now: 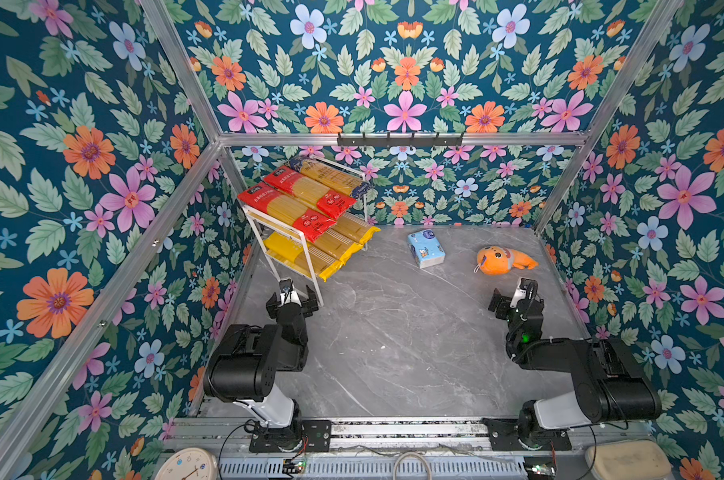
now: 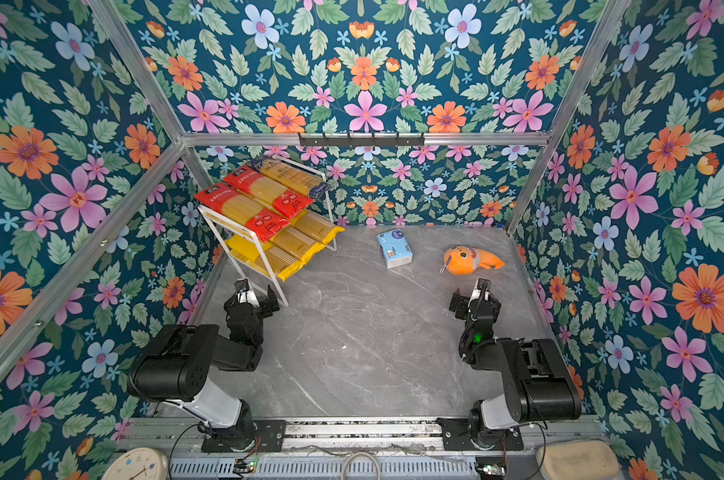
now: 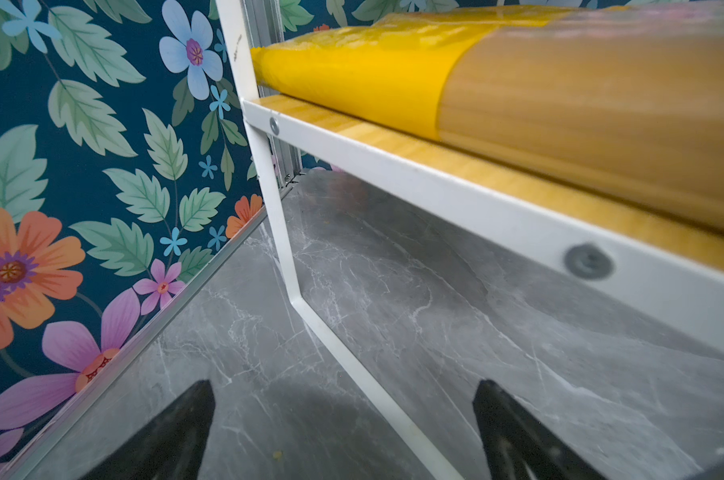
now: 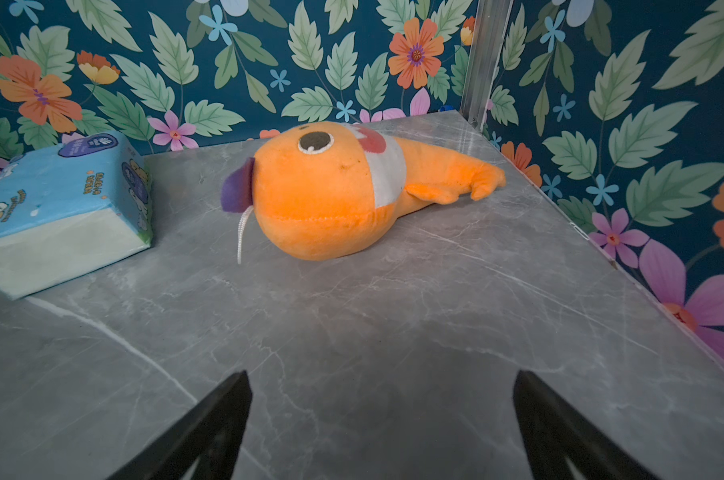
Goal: Place and organize the pasta boxes and bags onto the shelf
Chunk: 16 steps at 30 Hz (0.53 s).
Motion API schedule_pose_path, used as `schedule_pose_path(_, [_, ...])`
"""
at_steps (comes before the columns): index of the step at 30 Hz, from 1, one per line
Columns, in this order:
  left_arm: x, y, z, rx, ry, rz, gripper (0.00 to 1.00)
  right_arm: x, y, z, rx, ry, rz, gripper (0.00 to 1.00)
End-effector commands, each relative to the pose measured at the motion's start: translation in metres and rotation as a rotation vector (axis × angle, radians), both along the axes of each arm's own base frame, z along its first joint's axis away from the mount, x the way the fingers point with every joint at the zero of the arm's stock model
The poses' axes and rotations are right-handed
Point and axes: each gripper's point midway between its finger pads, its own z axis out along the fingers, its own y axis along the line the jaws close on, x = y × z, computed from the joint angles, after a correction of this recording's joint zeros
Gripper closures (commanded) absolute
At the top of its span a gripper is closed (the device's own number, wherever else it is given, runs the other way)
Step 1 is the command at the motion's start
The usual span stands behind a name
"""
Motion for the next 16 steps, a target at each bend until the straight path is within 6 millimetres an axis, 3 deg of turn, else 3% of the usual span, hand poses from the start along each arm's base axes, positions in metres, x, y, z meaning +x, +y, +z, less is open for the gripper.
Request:
schedule_pose_path(1, [0.0008, -0.0004, 0.0015, 0.0, -0.004, -0.003, 0.0, 0.0018, -0.0005, 0.0033, -0.007, -0.011, -0.001, 0.01])
schedule_pose_path(16, [0.0008, -0.0015, 0.0012, 0.004, -0.002, -0.007, 0.0, 0.0016, -0.0005, 0.0027, -0.008, -0.009, -0.001, 0.01])
